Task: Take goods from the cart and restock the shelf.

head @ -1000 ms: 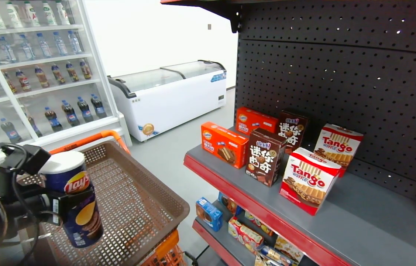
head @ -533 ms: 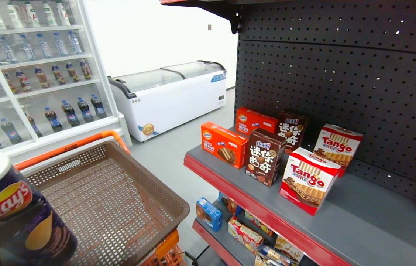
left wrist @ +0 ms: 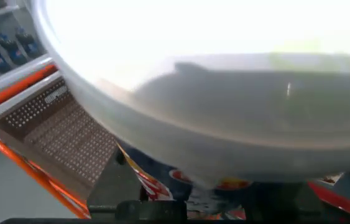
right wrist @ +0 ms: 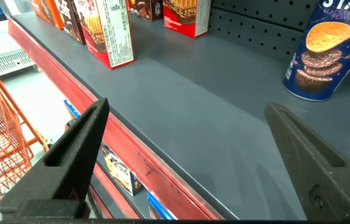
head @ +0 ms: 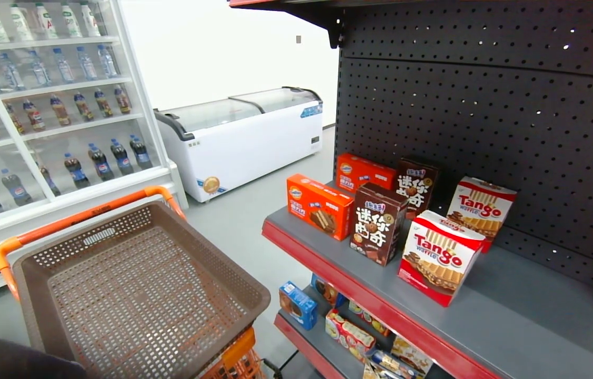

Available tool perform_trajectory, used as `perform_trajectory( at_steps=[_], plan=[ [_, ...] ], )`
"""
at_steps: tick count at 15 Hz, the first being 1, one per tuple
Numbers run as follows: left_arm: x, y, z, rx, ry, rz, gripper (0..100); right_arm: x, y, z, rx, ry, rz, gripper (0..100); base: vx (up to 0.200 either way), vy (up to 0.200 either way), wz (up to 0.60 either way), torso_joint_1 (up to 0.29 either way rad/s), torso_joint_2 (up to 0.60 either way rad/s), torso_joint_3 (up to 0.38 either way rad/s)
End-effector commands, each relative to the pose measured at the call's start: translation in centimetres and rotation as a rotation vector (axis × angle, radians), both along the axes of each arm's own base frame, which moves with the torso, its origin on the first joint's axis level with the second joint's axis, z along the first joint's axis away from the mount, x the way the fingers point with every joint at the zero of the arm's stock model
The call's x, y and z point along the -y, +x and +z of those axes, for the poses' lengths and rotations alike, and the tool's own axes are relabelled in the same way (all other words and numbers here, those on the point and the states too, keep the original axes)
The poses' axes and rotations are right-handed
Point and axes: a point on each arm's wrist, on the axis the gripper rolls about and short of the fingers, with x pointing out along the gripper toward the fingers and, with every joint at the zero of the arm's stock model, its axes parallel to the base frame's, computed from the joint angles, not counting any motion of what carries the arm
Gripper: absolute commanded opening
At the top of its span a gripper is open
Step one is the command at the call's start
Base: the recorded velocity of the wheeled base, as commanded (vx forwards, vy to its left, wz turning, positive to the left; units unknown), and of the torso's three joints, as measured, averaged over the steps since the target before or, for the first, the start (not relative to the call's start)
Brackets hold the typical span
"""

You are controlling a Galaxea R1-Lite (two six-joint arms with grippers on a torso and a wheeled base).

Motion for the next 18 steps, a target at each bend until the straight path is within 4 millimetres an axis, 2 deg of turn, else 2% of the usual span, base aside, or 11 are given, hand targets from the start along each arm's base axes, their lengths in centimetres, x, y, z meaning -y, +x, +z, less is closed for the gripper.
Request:
perform_trajectory(
  at_steps=[1,4,6,18],
  plan=[
    [0.3,-2.1,-1.3,0.072,0.008,-0.003,0,0.0,0.0,0.0,0.000,-0.001,0.001,100,0.000,0.000,0.00,0.000,0.00,0.000],
    [0.5,-3.7,-2.5,0.042,0.005,-0.004,0,0.0,0.0,0.0,0.002,-0.001,0.001,100,0.000,0.000,0.00,0.000,0.00,0.000],
    [0.5,-4.2,-2.9,0.048,0.005,-0.006,0,0.0,0.0,0.0,0.000,-0.001,0.001,100,0.000,0.000,-0.60,0.000,0.00,0.002],
    [0.5,-4.3,-3.4,0.045,-0.026,-0.034,0,0.0,0.0,0.0,0.002,-0.001,0.001,100,0.000,0.000,-0.60,0.002,0.00,0.004]
  ],
)
